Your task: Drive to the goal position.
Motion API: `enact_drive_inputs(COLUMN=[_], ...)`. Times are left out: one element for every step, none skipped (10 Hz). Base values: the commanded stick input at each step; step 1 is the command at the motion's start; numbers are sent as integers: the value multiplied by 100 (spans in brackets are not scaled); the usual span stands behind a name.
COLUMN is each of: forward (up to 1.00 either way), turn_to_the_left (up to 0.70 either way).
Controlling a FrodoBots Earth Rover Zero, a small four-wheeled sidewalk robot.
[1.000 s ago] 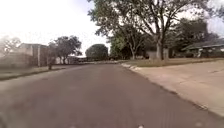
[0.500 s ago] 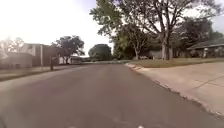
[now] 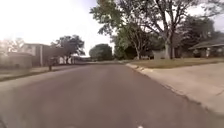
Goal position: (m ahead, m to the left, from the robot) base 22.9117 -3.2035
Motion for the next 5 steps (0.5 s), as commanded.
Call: enact_drive_inputs(forward=[100,100,100,100,100], turn_to_the_left=[0,0,0,0,0])
